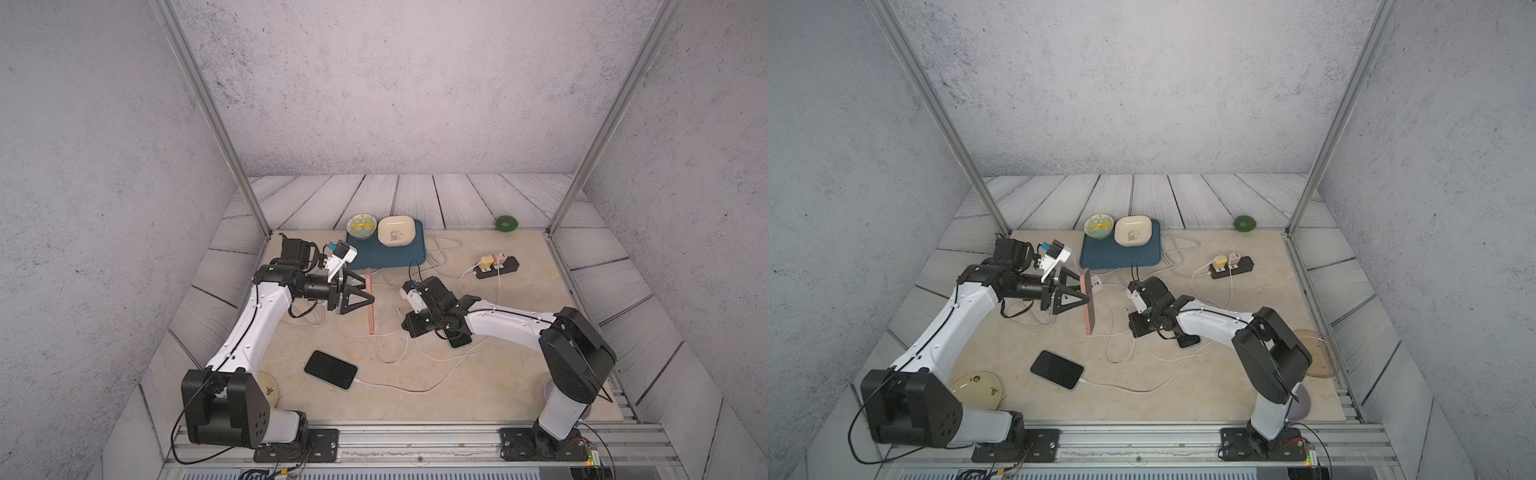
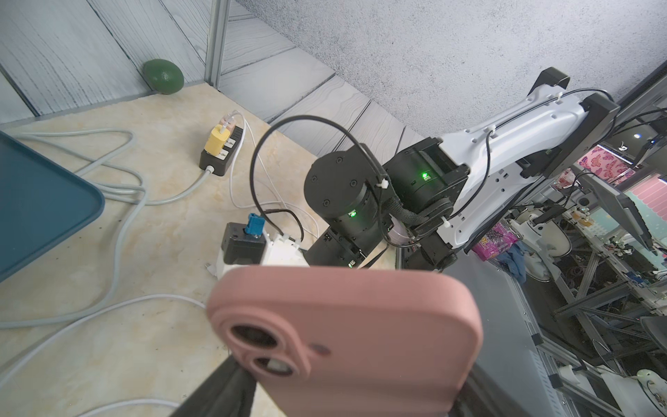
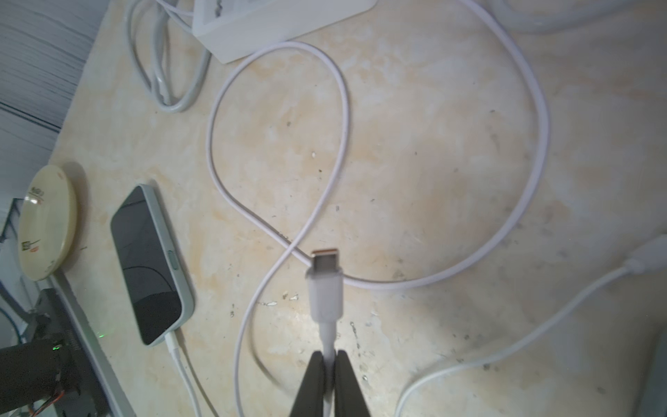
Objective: Unplug the charging cable from the phone
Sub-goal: Remove the charging cable from the phone, then place the phone at the center of the board.
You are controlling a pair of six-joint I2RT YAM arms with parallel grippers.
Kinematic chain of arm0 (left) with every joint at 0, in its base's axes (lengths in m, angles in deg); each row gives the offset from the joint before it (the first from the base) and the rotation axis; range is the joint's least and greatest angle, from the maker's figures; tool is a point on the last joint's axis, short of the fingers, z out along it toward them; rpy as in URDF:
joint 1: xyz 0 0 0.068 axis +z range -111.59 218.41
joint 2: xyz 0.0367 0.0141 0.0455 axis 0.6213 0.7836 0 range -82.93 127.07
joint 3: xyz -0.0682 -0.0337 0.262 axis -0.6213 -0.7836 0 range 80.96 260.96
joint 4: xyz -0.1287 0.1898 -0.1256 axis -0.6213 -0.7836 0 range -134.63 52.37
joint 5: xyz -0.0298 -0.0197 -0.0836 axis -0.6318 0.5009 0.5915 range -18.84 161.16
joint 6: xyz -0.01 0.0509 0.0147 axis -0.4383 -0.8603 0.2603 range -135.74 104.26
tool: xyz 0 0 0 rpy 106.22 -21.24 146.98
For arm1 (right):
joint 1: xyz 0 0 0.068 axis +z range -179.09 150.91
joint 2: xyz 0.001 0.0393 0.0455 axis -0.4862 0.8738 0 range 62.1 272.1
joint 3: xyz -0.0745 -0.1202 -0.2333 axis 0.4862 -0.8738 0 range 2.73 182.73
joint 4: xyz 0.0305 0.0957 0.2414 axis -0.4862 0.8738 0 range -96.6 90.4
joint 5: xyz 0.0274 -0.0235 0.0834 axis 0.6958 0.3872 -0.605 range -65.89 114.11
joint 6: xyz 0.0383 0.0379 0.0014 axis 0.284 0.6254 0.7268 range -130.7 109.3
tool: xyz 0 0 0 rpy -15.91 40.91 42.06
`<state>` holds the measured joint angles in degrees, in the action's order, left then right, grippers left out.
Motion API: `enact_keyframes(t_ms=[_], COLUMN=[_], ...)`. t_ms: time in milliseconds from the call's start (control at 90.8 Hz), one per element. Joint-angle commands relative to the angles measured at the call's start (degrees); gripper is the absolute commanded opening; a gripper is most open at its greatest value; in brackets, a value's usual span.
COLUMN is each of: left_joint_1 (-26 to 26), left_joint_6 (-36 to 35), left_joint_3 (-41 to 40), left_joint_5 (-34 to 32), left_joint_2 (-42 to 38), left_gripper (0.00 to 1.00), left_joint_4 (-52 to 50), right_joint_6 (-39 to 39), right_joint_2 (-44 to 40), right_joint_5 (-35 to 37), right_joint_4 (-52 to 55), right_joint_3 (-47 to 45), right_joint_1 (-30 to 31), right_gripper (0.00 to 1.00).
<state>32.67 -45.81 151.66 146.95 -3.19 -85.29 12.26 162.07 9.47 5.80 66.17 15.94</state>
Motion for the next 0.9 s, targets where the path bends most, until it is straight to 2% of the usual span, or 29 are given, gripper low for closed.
enact_keyframes(t_ms=[0,88,242,330,605,892], left_joint_1=[0.25,0.24,0.26,0.21,0.26,0.22], left_joint_6=[-1.21,-1.38,-1.56,-1.62,-4.01,-7.18], left_joint_3=[1.33,1.33,1.12,1.11,1.12,1.22], left_joint_5=[2.18,2.11,1.87,2.18,3.05,4.35], left_joint_2=[-1.61,-1.69,-1.70,-1.70,-1.79,-1.96], left_gripper=[0.14,0.14,0.15,0.15,0.14,0.14], left_joint_4=[-0.59,-0.67,-0.76,-0.84,-2.69,-5.16], right_joint_6=[-0.36,-0.73,-2.09,-3.88,-11.38,-15.12], right_joint_2=[-0.35,-0.58,-2.16,-3.58,-7.36,-9.81], right_joint_5=[4.02,4.81,4.89,3.19,-10.92,-29.38], right_joint_4=[5.45,7.14,8.32,8.71,9.27,6.15], right_joint_3=[1.66,2.77,3.64,4.19,6.62,7.23], right_joint_1=[0.14,0.05,-0.40,-1.09,-2.17,-2.72], right_gripper=[0.15,0.20,0.34,0.40,0.62,0.86])
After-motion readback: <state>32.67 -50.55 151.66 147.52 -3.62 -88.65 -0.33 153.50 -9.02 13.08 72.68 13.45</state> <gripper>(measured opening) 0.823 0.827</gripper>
